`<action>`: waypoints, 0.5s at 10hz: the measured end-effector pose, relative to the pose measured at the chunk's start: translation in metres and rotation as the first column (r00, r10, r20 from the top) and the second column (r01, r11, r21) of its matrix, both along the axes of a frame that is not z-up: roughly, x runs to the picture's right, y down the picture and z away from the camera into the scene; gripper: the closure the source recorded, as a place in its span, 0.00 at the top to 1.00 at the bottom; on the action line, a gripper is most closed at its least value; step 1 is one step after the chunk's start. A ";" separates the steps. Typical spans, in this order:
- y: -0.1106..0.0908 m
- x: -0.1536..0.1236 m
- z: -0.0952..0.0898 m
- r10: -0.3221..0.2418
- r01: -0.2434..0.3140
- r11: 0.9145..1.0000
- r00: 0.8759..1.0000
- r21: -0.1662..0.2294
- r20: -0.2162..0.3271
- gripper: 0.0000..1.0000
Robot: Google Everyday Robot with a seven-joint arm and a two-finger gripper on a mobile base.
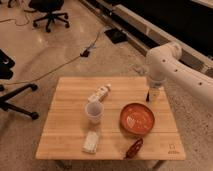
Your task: Knock the eraser over
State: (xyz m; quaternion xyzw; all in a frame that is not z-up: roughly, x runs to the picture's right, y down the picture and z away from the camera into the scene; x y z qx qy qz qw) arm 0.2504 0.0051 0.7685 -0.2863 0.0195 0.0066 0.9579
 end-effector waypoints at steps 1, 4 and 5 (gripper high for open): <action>-0.003 0.003 0.010 0.012 -0.012 1.000 1.000 -0.012 0.007 0.65; 0.004 0.019 0.029 0.026 -0.026 0.999 1.000 -0.042 -0.013 0.65; 0.003 0.020 0.030 0.035 -0.036 0.998 0.999 -0.042 -0.013 0.65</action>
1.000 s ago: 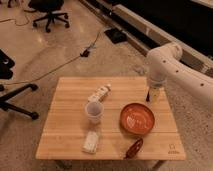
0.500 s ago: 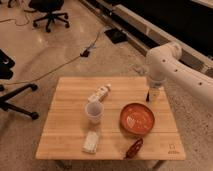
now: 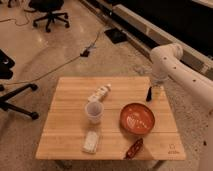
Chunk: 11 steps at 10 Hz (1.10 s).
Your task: Knock the eraser over
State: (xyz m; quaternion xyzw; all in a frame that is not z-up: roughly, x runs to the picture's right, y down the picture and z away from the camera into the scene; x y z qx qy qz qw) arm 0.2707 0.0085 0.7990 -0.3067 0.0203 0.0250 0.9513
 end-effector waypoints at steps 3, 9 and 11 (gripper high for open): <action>0.007 0.024 0.003 0.042 -0.042 0.999 0.999 -0.009 -0.034 0.65; 0.025 0.037 0.036 0.011 -0.014 0.999 0.998 -0.042 -0.063 0.65; 0.027 0.041 0.046 0.028 -0.032 0.997 0.998 -0.063 -0.062 0.65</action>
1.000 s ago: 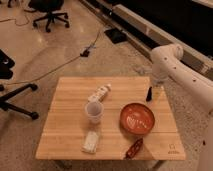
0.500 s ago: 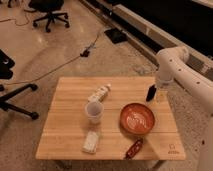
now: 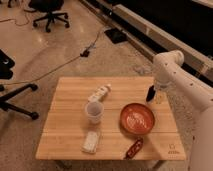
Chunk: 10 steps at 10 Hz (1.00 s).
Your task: Knock the eraser over
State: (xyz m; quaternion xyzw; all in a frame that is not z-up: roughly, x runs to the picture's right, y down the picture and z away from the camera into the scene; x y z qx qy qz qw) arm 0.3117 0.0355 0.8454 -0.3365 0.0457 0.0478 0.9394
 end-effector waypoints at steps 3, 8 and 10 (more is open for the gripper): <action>-0.001 0.000 0.009 0.016 -0.016 1.000 0.999 -0.005 0.028 0.65; -0.005 -0.006 0.011 0.046 -0.047 0.999 0.992 0.007 0.119 0.65; -0.005 -0.014 0.012 0.038 -0.039 0.999 0.986 0.006 0.162 0.65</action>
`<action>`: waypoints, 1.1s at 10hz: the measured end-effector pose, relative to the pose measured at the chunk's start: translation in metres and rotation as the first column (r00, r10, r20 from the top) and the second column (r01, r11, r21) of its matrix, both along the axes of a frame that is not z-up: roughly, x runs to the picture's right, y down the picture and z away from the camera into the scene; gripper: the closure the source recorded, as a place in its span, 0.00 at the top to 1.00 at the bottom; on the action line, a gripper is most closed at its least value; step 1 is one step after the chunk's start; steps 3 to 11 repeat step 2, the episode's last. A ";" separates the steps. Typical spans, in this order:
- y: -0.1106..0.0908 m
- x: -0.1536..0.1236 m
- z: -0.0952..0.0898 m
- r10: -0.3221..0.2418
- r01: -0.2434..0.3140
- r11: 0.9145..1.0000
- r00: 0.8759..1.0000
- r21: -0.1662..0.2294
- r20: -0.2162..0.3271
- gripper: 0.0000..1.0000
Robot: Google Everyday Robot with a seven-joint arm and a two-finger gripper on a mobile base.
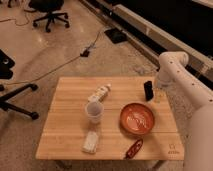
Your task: Knock the eraser over
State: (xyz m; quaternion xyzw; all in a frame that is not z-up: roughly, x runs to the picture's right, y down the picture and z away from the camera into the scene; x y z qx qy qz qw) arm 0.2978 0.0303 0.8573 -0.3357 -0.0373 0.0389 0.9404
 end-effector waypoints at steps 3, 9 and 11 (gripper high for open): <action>-0.001 -0.011 0.002 -0.018 0.018 1.000 0.999 0.000 0.026 0.65; -0.001 -0.011 0.002 -0.018 0.018 1.000 0.999 0.000 0.026 0.65; -0.001 -0.011 0.002 -0.018 0.018 1.000 0.999 0.000 0.026 0.65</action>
